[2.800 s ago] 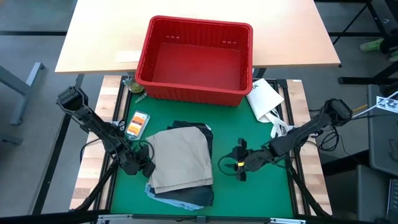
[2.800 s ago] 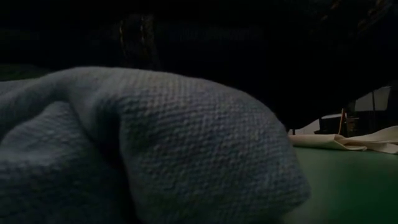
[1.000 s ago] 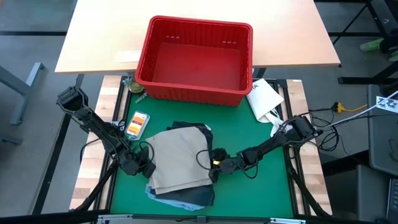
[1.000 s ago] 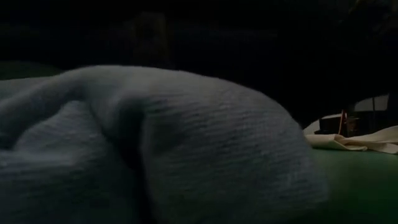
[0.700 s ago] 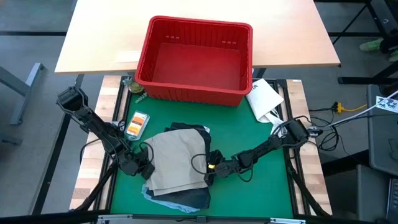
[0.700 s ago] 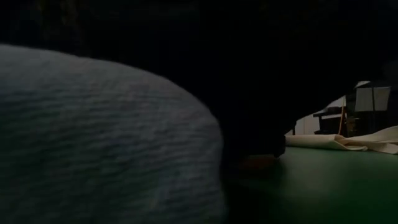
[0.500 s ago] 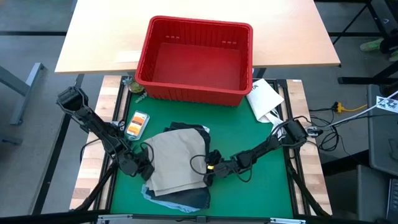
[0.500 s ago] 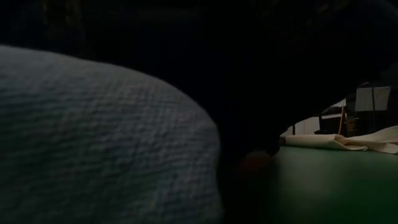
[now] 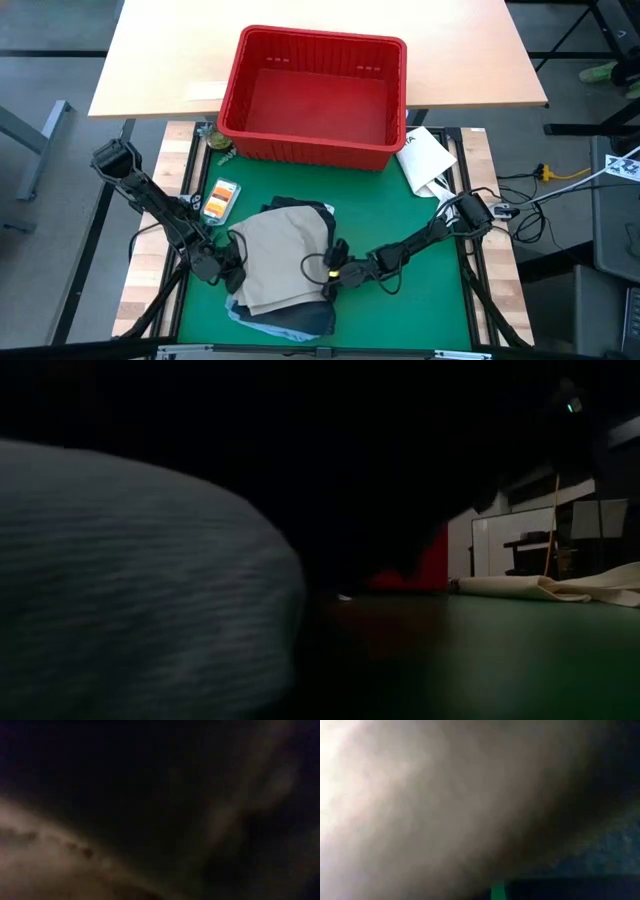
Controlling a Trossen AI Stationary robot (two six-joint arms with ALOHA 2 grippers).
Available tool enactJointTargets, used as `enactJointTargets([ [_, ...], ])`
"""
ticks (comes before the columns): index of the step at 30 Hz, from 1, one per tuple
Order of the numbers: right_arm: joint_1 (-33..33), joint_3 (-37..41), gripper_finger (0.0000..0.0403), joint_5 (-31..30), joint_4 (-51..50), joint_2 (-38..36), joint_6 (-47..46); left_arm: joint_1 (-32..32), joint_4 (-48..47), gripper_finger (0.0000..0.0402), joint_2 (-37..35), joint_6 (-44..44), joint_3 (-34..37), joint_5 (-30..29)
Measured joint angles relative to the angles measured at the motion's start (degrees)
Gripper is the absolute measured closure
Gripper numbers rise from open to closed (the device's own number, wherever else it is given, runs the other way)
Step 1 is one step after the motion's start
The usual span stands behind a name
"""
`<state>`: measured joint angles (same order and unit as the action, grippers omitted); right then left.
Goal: Fold Laundry from Bin
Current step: Put the stacked of clothes into red bin
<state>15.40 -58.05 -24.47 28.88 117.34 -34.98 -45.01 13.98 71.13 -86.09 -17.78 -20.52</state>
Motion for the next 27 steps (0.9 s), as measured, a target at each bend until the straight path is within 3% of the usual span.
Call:
enactJointTargets([
  [12, 0.0, -4.3, 0.0393, -2.0, 0.0, 0.0, 11.7, 0.0, 0.6, 0.0399, 0.0, 7.8, 0.0, -2.4],
  [27, -0.9, -10.2, 0.0393, -4.0, 0.0, -0.3, 20.8, 0.0, 0.5, 0.0401, -6.1, 14.6, -0.2, -8.7],
])
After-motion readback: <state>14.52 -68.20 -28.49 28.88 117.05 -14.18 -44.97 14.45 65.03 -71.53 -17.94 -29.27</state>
